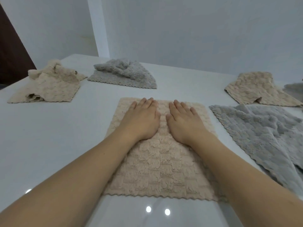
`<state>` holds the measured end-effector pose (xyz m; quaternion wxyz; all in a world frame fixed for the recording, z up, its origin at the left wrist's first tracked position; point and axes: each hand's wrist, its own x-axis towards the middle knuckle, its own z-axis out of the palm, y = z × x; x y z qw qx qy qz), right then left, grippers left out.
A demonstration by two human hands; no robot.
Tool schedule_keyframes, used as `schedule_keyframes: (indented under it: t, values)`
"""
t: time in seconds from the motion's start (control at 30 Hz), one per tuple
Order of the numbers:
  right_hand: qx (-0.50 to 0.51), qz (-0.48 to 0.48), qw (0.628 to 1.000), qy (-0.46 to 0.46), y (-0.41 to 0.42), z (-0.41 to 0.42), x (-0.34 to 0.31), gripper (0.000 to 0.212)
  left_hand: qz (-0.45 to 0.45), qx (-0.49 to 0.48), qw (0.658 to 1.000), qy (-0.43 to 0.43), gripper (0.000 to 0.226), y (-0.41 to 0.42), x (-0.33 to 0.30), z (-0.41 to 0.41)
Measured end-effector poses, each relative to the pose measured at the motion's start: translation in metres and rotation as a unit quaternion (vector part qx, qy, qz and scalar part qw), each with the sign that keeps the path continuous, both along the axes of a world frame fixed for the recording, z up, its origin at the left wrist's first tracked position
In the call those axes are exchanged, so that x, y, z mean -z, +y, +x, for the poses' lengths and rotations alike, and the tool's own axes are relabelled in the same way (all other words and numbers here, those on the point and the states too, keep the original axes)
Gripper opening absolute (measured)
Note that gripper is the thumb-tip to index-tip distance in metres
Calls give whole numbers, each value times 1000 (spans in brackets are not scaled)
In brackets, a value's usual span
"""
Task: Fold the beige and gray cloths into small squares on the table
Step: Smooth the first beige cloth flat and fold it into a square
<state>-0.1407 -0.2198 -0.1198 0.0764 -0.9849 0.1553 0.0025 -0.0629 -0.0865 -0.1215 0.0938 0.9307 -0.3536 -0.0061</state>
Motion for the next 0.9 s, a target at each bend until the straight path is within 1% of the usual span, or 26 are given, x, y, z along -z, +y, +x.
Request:
schedule_keyframes:
  t: [0.1, 0.2, 0.33, 0.4, 0.47, 0.53, 0.6, 0.63, 0.7, 0.77, 0.83, 0.9]
  values:
    - [-9, 0, 1000, -1, -1, -1, 1, 57, 5, 5, 1000, 4, 57, 2, 2, 2]
    - [-3, 4, 1000, 7, -16, -13, -3, 57, 22, 6, 1000, 21, 59, 27, 0, 15]
    - [58, 9, 998, 33, -41, -36, -7, 58, 53, -59, 996, 41, 60, 66, -2, 26]
    - [90, -2, 995, 41, -40, -40, -15, 59, 86, -78, 993, 22, 61, 63, -10, 23]
    - [78, -4, 997, 21, -18, -42, -24, 60, 74, -79, 994, -1, 62, 52, -20, 3]
    - [31, 6, 999, -13, 12, -49, -19, 59, 33, -40, 999, -13, 62, 43, -18, -29]
    - [-5, 16, 1000, -10, 30, -61, -10, 58, 26, 0, 1000, -5, 62, 47, -7, -60]
    - [-5, 16, 1000, 3, 27, -68, -7, 58, 30, 7, 1000, 1, 61, 55, -2, -65]
    - [7, 10, 1000, 28, 11, -79, -6, 58, 40, -15, 999, 21, 60, 79, 1, -56]
    - [48, 7, 998, 46, -6, -88, -9, 59, 60, -67, 995, 39, 61, 100, -4, -40]
    - [88, 3, 995, 52, -10, -90, -14, 60, 83, -109, 990, 23, 64, 106, -11, -38]
    - [90, 9, 995, 37, 5, -89, -18, 61, 59, -91, 994, -13, 65, 92, -14, -63]
